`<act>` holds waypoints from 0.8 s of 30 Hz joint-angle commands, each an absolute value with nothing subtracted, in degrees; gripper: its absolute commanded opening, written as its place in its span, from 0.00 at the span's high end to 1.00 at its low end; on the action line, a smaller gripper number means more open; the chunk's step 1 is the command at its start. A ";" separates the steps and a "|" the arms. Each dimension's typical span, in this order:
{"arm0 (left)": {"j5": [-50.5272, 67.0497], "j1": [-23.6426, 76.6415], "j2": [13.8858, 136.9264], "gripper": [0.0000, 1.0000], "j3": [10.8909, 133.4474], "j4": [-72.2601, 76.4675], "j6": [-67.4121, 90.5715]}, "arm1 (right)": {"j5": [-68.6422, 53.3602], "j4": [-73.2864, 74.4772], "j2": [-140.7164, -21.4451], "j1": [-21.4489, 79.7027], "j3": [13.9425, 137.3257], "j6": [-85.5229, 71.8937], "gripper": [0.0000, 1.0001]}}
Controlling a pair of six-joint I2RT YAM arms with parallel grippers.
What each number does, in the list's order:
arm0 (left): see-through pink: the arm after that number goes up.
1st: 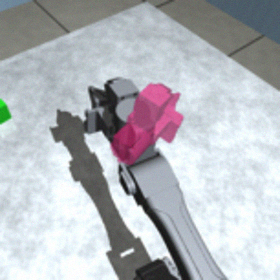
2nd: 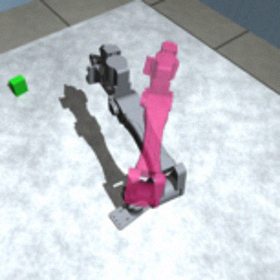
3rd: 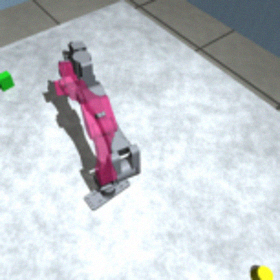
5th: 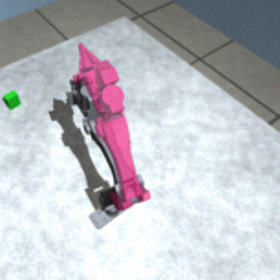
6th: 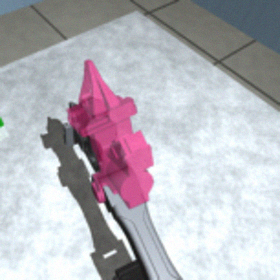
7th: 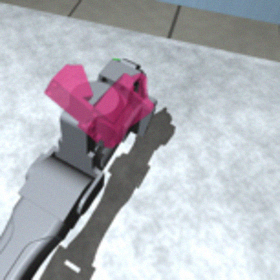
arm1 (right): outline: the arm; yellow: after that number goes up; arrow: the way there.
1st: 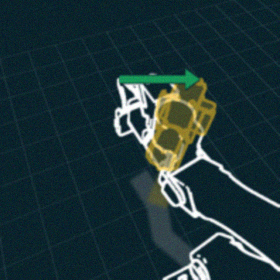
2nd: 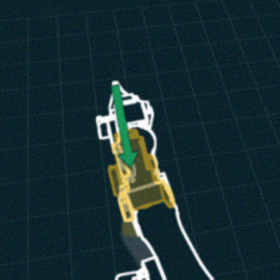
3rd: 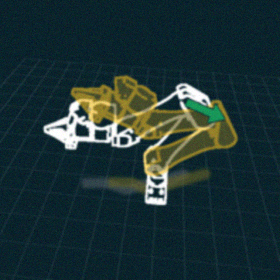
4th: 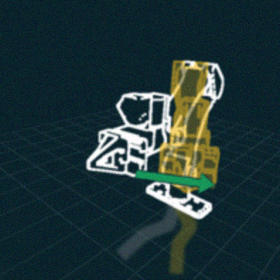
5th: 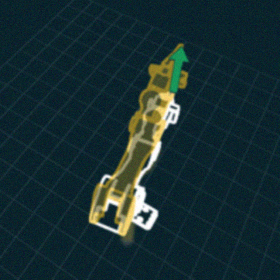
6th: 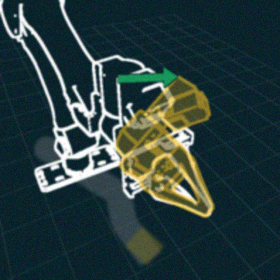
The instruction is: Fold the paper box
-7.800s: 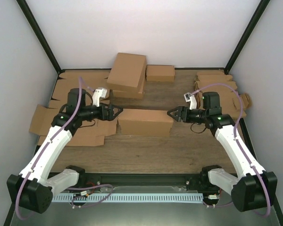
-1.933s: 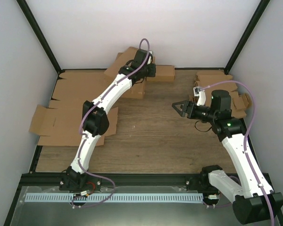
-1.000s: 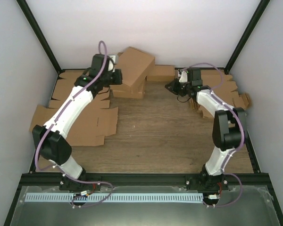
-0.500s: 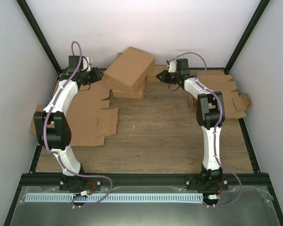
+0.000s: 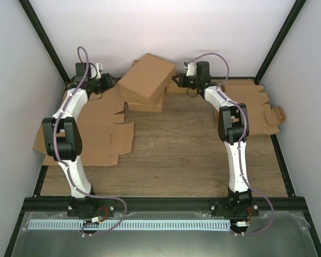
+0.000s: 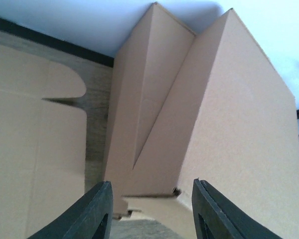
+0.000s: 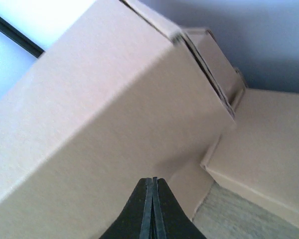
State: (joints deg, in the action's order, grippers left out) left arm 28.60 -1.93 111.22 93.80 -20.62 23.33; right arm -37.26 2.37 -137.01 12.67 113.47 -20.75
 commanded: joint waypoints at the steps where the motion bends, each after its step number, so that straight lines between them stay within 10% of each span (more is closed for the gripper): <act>1: 33.48 -2.02 114.36 0.57 97.49 -17.86 24.49 | -36.25 0.55 -139.48 13.80 120.40 -19.53 0.99; 24: 43.42 -0.71 107.74 0.63 85.17 -9.67 29.51 | -34.44 1.15 -149.98 15.50 135.49 -18.65 0.99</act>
State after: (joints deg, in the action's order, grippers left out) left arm 41.76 -1.06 108.64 84.29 -11.38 29.08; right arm -35.59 1.98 -151.30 15.05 132.18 -20.12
